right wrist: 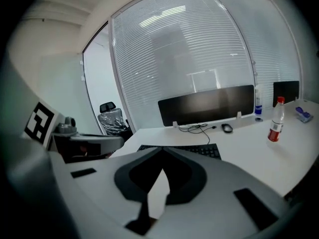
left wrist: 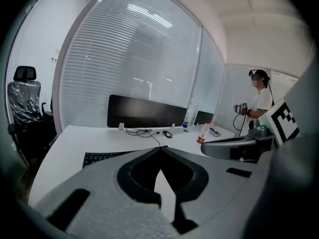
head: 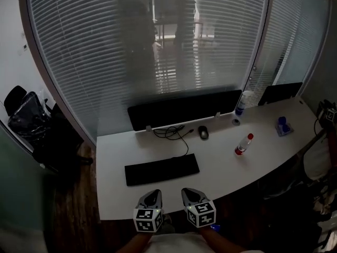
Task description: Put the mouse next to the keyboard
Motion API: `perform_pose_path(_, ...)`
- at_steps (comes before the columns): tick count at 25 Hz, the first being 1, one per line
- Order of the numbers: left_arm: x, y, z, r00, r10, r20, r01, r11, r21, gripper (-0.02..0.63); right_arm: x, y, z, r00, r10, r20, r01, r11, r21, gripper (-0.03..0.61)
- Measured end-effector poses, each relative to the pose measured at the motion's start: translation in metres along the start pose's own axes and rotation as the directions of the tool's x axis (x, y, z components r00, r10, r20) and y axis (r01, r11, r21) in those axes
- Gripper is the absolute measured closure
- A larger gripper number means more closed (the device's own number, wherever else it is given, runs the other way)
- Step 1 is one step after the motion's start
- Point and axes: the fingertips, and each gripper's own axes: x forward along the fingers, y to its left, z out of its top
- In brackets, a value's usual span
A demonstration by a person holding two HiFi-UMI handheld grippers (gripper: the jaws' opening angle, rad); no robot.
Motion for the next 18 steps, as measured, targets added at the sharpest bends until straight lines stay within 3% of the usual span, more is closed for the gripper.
perform_pose_path(9, 0.035, 0.020, 0.016, 0.999, -0.036, -0.021, 0.036, 0.999, 0.000, 0.609, 0.042, -0.013, 0.016, 0.999, -0.025, -0.024, 0.025, 1.000, 0.004, 0.574)
perform_pose_path(18, 0.065, 0.026, 0.032, 1.000, 0.003, -0.014, -0.003, 0.999, -0.034, 0.609, 0.064, -0.035, 0.044, 1.000, 0.001, -0.030, -0.002, 1.000, -0.027, 0.574)
